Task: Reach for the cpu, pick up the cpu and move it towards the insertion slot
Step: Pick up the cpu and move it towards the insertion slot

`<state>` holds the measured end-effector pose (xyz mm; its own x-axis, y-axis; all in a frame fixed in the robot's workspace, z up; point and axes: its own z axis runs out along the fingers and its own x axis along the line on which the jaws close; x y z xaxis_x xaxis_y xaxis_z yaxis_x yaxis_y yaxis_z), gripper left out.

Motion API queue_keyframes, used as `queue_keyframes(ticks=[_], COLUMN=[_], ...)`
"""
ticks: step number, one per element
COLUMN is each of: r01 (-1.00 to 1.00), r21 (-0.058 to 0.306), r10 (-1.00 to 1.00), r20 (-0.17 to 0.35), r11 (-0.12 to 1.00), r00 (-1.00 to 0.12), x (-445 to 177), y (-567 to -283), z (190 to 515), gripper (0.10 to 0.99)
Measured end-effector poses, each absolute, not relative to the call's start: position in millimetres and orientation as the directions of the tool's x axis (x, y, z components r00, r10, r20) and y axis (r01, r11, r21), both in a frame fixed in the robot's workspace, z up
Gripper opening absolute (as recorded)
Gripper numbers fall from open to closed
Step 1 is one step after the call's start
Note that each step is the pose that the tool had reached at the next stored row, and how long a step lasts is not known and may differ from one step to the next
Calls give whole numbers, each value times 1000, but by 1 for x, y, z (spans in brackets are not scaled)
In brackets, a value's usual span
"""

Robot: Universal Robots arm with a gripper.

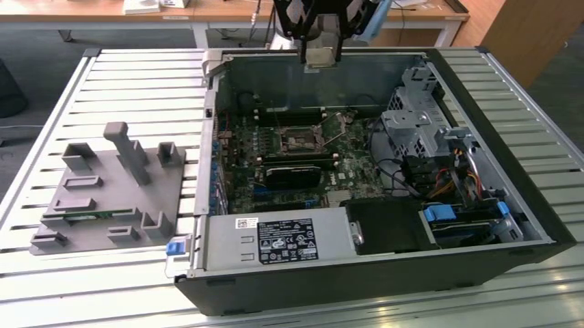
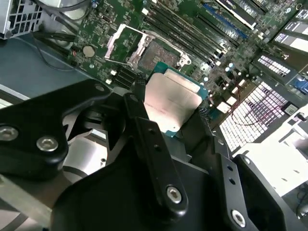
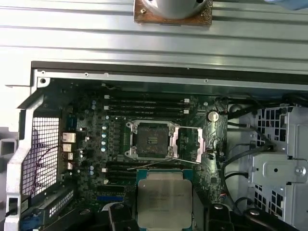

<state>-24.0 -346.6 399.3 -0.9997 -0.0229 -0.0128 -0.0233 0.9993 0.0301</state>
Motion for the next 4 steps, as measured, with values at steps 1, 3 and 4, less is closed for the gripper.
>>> queue_keyframes(ticks=[1,3,4], r01=[-23,-23,-23], r21=[30,30,30], r10=[-23,-23,-23], r20=[-13,-13,-13], r11=[999,999,999], r00=[-1000,-1000,-1000], x=[-24,-24,-24], y=[-347,-347,-347], z=[399,399,399], gripper=[545,545,545])
